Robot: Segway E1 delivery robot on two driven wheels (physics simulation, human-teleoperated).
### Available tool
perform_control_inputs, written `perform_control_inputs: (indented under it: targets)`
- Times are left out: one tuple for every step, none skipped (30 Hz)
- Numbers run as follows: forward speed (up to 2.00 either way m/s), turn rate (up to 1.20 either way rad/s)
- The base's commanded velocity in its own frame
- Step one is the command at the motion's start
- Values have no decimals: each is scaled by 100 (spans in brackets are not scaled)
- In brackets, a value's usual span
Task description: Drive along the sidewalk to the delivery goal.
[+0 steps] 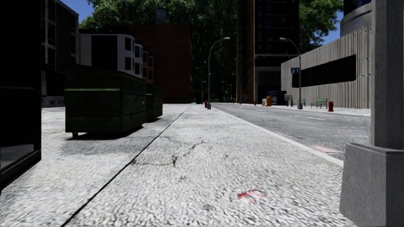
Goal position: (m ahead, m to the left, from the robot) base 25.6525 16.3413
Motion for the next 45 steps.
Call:
perform_control_inputs:
  targets:
    - [200, 0]
    - [200, 0]
    - [200, 9]
    - [200, 9]
    - [200, 21]
    - [200, 37]
    - [200, 54]
    - [200, 60]
    - [200, 61]
    - [200, 10]
    - [200, 10]
    - [200, 0]
    - [200, 0]
    - [200, 0]
    - [200, 0]
    - [200, 0]
    - [200, 0]
    - [200, 0]
    - [200, 0]
    - [200, 0]
    - [200, 0]
    - [200, 0]
    - [200, 0]
    - [200, 0]
    - [200, 0]
    - [200, 0]
    - [200, 0]
    - [200, 0]
    - [200, 0]
    - [200, 0]
    - [200, 0]
    - [200, 0]
    - [200, 0]
    - [200, 0]
    - [200, 0]
    - [200, 0]
    - [200, 0]
    - [200, 0]
    - [200, 0]
    - [200, 0]
    - [200, 0]
    - [200, 0]
    - [200, 0]
    - [200, 0]
    - [200, 0]
